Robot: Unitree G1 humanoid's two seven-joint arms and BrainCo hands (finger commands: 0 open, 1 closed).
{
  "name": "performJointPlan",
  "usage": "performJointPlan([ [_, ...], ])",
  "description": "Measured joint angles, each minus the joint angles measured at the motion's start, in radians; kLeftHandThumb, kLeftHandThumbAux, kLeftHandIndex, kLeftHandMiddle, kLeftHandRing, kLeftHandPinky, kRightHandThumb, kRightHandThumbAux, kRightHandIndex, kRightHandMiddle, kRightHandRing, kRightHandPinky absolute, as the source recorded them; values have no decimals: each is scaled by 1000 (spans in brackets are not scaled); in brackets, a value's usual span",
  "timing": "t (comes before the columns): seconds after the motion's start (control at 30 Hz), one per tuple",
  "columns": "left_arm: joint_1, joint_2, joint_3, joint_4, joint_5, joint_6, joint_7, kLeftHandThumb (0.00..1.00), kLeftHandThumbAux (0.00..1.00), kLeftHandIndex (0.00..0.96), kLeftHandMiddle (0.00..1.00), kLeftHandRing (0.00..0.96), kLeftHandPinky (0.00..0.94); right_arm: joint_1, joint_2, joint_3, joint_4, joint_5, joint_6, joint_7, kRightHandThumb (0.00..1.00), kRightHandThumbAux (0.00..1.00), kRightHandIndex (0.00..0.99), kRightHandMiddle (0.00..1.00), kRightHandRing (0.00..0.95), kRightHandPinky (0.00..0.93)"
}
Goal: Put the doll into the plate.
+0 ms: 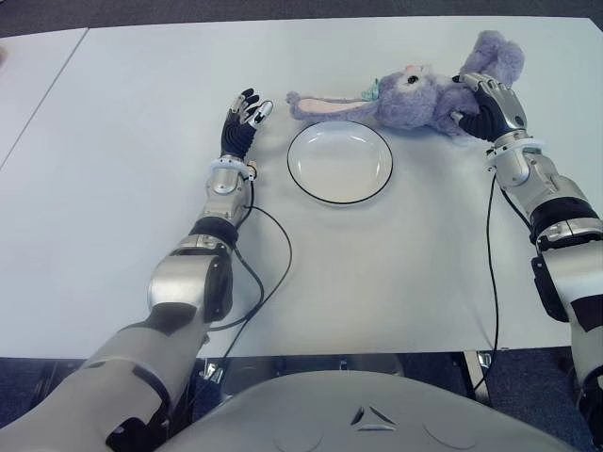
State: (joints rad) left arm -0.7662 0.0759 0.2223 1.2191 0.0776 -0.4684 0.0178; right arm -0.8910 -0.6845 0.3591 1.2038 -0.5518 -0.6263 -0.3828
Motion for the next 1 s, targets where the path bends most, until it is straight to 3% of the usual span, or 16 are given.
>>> performJointPlan([
  [0.37,-3,1,0,-1,0,0,6,0,472,121,143,135,135,-2,-3,-34,-74,5,-57,-8,705,722,440,854,848,831],
  [1.0,-10,1,0,-3,0,0,7,0,483,114,149,146,154,2,0,-68,-181,5,-66,-29,704,722,440,848,845,823],
])
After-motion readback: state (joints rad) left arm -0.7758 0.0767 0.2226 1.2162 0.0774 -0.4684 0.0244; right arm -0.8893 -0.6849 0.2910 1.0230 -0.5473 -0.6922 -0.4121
